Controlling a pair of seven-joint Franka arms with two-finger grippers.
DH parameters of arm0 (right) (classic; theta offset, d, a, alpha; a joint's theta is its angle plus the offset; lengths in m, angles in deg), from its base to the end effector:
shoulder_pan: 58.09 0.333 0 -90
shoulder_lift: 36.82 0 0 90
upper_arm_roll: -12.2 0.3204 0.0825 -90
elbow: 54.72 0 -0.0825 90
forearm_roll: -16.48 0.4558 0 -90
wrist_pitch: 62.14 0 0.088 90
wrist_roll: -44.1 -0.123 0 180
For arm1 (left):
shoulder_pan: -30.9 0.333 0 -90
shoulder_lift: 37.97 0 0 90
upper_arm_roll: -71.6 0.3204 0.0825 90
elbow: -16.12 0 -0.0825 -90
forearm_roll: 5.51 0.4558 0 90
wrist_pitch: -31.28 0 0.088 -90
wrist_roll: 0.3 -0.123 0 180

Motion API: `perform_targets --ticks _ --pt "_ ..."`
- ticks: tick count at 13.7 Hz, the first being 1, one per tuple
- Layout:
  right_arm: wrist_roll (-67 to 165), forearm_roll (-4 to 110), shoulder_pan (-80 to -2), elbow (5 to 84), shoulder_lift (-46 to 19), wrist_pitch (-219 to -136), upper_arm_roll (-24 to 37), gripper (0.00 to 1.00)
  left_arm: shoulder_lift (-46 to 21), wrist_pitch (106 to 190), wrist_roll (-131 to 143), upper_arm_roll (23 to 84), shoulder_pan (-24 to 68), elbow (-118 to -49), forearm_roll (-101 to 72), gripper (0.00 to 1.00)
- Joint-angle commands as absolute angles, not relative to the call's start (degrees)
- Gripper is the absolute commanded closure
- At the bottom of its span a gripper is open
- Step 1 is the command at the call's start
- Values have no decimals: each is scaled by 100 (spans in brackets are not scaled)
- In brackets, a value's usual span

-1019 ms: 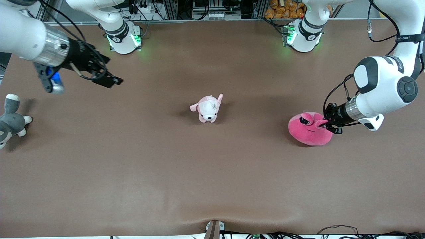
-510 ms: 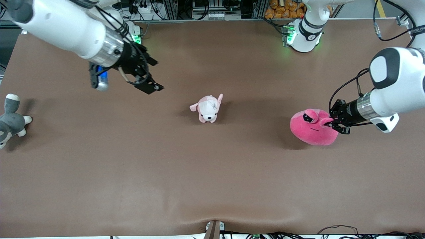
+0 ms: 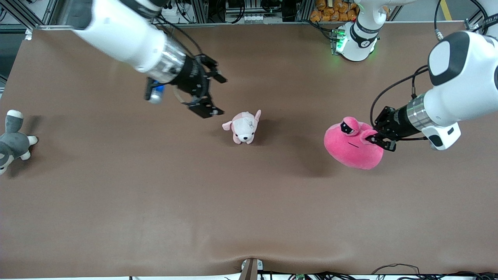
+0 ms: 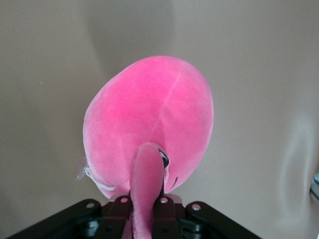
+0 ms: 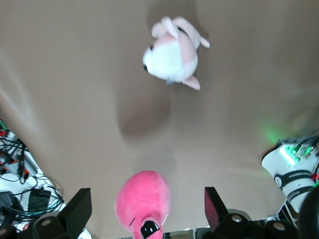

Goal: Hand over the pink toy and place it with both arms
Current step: 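Lift the plush with the left gripper while the right gripper approaches, then grasp the pink plush with the right gripper beside the left gripper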

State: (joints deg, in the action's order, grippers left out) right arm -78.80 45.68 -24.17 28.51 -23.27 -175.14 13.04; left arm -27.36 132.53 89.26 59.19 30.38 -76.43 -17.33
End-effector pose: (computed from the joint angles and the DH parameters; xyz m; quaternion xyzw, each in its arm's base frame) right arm 0.5847 0.4513 0.5698 -0.6427 0.7129 0.2141 0.1814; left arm 0.6662 -0.1658 0.4892 0.7643 0.6333 -0.1031 0.0639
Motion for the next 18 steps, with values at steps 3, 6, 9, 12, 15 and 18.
perform_targets --ticks 3,6,9,12,15,18 --pt "-8798 4644 -1846 2745 -1872 -18491 1238 0 -2523 13015 9488 5841 2143 -6958 -2088 100" --pt "-9089 4653 -1793 2728 -1801 -18695 1238 0 -2242 13059 10514 5850 1493 -6625 -2160 100" --pt "-9116 4610 -1740 2780 -1810 -18564 1229 0 -2136 13077 11184 5850 1096 -6412 -2160 100" --pt "-9116 4391 -1573 2877 -1810 -18195 1229 0 -2127 13147 11676 5841 798 -6263 -2168 100" --pt "-9212 3934 -1415 3035 -1819 -18019 1220 15 -2127 13279 11993 5841 682 -6227 -2186 100" --pt "-9248 3485 -1432 2983 -1880 -17667 1212 100 -2135 13358 12177 5841 603 -6219 -2221 100"
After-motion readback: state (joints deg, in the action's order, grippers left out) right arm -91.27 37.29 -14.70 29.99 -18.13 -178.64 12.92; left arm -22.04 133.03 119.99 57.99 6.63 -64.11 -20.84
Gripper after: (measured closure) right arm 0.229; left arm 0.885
